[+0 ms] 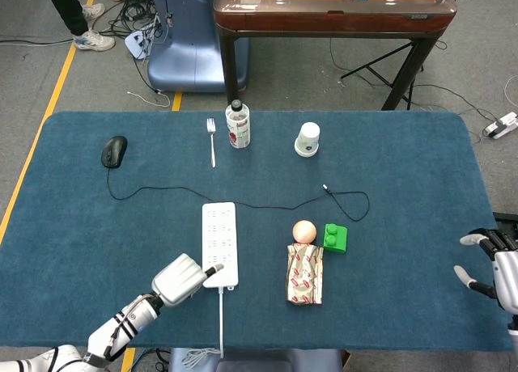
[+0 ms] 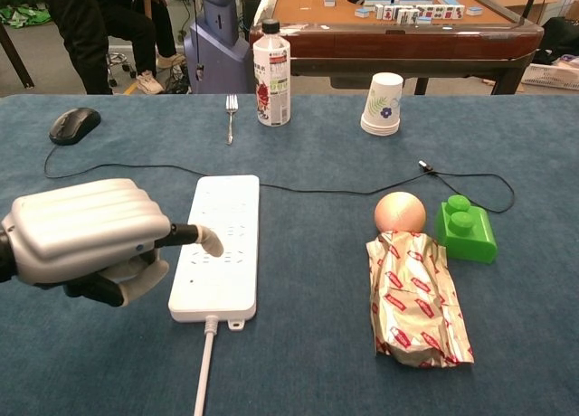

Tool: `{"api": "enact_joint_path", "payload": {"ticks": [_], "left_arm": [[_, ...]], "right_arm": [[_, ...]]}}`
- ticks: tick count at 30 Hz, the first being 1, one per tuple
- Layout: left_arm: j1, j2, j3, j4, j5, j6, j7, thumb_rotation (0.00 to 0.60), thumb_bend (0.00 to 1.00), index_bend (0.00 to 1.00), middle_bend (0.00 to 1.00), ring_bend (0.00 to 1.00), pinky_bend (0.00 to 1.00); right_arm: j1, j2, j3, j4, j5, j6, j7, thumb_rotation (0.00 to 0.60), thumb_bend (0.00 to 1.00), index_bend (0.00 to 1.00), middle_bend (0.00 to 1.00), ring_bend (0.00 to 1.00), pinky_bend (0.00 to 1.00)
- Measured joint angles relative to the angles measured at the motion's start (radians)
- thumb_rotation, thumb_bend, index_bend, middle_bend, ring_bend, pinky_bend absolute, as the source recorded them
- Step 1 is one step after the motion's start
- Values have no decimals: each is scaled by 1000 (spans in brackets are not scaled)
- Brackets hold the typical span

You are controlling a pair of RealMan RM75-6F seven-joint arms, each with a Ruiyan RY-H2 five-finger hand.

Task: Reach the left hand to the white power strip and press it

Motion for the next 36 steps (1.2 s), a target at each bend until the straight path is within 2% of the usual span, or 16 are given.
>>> {"api": "enact_joint_path", "payload": {"ticks": [7, 36], "left_arm": [[3, -14, 30, 22, -12, 8, 2, 600, 687, 253, 934, 940, 1000], [-19, -45, 53, 35, -75, 18, 46, 600, 686, 253, 934, 941, 1000]], "right_arm": [[2, -7, -1, 4, 1, -7, 0, 600, 167, 398, 334, 256, 405], [5, -28, -7, 22, 8, -27, -1, 600, 166, 398, 334, 257, 405]]}}
